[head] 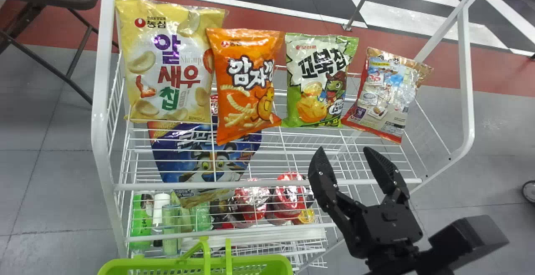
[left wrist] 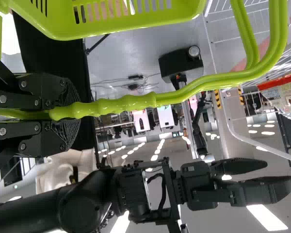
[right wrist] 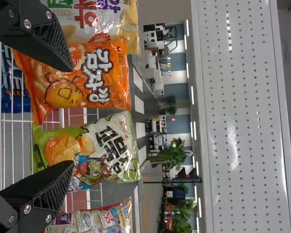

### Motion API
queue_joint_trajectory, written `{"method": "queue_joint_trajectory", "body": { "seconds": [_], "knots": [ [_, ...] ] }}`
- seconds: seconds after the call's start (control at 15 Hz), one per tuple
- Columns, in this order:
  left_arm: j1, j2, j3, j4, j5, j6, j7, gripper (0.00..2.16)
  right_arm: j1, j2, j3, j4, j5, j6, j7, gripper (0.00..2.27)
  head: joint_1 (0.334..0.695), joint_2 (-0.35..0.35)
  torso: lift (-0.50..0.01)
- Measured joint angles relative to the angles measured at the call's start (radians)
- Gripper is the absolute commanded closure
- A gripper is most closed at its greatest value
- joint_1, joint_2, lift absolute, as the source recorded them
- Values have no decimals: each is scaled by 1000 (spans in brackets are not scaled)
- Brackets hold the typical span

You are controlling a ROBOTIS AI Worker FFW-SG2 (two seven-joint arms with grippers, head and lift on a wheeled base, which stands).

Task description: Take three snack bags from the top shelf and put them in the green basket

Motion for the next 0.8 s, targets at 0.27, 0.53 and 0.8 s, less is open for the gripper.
{"method": "queue_joint_trajectory", "body": {
  "seconds": [0.27,0.53,0.8],
  "knots": [
    [6,-1,-5,-5,-1,-6,2,1224,-196,0,10,76,42,105,11,147,695,-350,-44],
    [5,-1,1,0,-1,-6,-12,1224,-437,0,27,173,5,349,54,147,695,-350,-44],
    [4,0,15,6,10,-6,-24,1224,-596,0,62,308,15,406,56,147,695,-350,-44]
  ]
}}
